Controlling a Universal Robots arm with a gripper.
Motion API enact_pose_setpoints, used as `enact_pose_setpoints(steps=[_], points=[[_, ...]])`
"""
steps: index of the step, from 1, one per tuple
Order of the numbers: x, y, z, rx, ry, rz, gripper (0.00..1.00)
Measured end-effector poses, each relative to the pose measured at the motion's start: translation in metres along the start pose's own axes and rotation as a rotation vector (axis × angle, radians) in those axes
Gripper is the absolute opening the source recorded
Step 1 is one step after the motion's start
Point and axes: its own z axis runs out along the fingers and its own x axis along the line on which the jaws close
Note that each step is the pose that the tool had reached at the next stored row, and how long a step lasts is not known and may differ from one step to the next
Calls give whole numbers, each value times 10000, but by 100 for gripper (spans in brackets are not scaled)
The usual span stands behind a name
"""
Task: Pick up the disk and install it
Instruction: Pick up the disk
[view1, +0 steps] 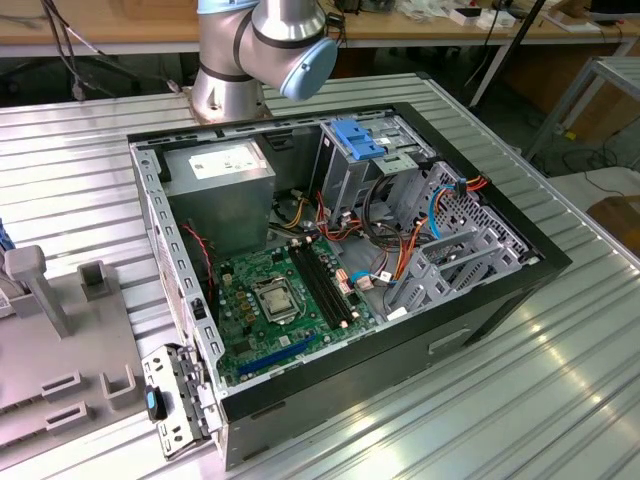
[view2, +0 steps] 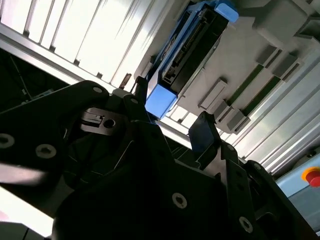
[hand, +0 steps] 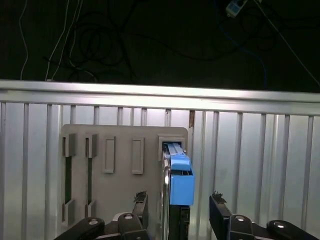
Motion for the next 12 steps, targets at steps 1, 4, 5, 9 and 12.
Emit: enact_pose_setpoints(steps=[1,4,5,9,12], points=[[1,1,18,0,-1,0,60],[6,13,70,-42,-3,-55,60],[9,21,89,-46,-5,-110,60],[10,29,183,-52,-8,-176,60],[9,32,239,-52,-13,-176,60]])
